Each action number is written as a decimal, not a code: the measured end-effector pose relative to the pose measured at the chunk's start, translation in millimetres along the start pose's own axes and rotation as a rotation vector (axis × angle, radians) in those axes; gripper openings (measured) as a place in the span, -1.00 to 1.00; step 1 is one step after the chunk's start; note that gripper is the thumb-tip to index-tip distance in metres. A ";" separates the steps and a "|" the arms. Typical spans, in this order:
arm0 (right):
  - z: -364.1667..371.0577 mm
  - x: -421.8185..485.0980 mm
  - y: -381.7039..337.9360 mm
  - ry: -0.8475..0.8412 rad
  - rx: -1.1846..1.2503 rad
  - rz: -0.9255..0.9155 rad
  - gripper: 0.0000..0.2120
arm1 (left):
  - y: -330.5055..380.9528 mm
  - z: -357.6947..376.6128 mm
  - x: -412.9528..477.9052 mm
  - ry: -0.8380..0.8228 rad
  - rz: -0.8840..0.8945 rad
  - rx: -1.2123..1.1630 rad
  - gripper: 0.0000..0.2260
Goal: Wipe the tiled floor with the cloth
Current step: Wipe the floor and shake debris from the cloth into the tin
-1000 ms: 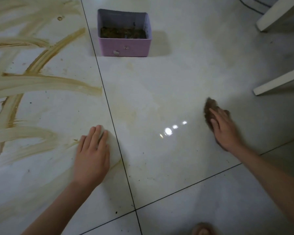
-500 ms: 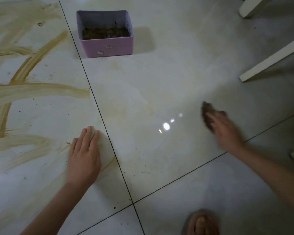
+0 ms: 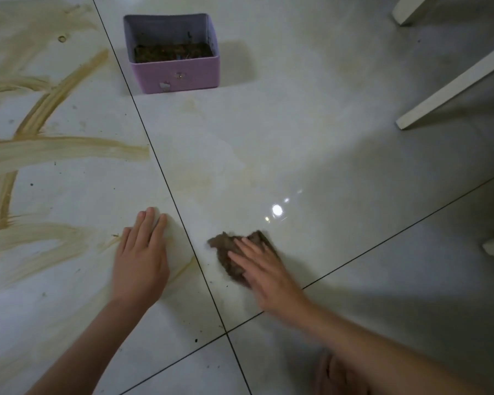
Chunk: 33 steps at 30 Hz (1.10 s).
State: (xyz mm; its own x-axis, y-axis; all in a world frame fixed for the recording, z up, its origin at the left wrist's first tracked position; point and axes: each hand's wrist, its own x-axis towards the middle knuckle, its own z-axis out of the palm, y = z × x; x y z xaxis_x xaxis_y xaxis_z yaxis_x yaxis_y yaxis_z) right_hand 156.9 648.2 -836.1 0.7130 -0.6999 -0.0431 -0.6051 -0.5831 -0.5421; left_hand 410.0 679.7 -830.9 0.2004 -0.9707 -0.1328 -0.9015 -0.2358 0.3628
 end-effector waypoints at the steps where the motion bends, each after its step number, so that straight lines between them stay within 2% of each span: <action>1: -16.8 3.4 20.7 -0.009 -0.017 -0.049 -0.66 | -2.3 0.1 0.0 -0.005 0.010 -0.003 -0.50; 3: -59.2 0.3 74.0 0.035 -0.100 0.054 -0.64 | -6.9 -0.5 -0.6 -0.014 0.037 -0.010 -0.48; 6: -101.9 -32.4 135.7 0.294 -0.139 0.559 -0.50 | -11.3 -2.5 -2.4 -0.028 0.067 -0.048 -0.46; 8: -87.4 -44.2 133.6 0.445 -0.183 0.878 -0.48 | -13.3 -4.4 -4.0 -0.039 0.073 -0.082 -0.46; 9: -69.0 -44.4 116.2 0.474 -0.218 0.925 -0.48 | -14.3 -5.2 -5.3 -0.043 0.075 -0.094 -0.47; 12: 3.6 -26.6 31.3 0.359 -0.372 0.686 -0.50 | -16.5 -7.6 -11.1 -0.014 0.094 -0.085 -0.50; 15: 61.5 7.2 -56.5 0.229 -0.205 0.329 -0.51 | -19.0 -11.1 -22.9 0.021 0.072 -0.051 -0.53; 18: 46.4 54.5 -70.8 0.062 0.044 0.031 -0.56 | -27.5 -15.3 -36.7 0.036 0.039 -0.018 -0.54; 20: 17.1 81.1 -53.4 -0.032 0.270 0.051 -0.56 | -36.4 -17.4 -47.9 0.047 0.008 -0.018 -0.53; 22: -17.4 98.3 -25.5 0.054 0.417 0.197 -0.59 | -44.0 -17.9 -59.9 0.056 -0.021 -0.027 -0.53; 24: -45.3 100.7 5.3 0.181 0.355 0.317 -0.64 | -50.5 -17.5 -73.3 0.050 -0.043 -0.015 -0.53; 27: -42.3 76.6 23.1 0.213 0.108 0.398 -0.66 | -56.8 -16.8 -93.0 0.055 -0.065 0.012 -0.53; 30: 14.2 54.8 -22.9 0.292 -0.121 0.407 -0.55 | -60.9 -17.4 -105.4 0.069 -0.101 0.042 -0.52; 33: 60.8 61.5 -88.1 0.263 -0.083 0.283 -0.47 | -64.1 -18.8 -113.4 0.059 -0.167 0.067 -0.51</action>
State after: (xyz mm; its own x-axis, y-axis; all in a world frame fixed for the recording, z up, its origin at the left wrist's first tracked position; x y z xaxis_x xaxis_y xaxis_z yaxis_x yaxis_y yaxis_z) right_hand 275.6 681.6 -842.1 0.4056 -0.9131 0.0415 -0.7988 -0.3761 -0.4695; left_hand 452.3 804.0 -821.7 0.3694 -0.9200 -0.1311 -0.8771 -0.3917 0.2780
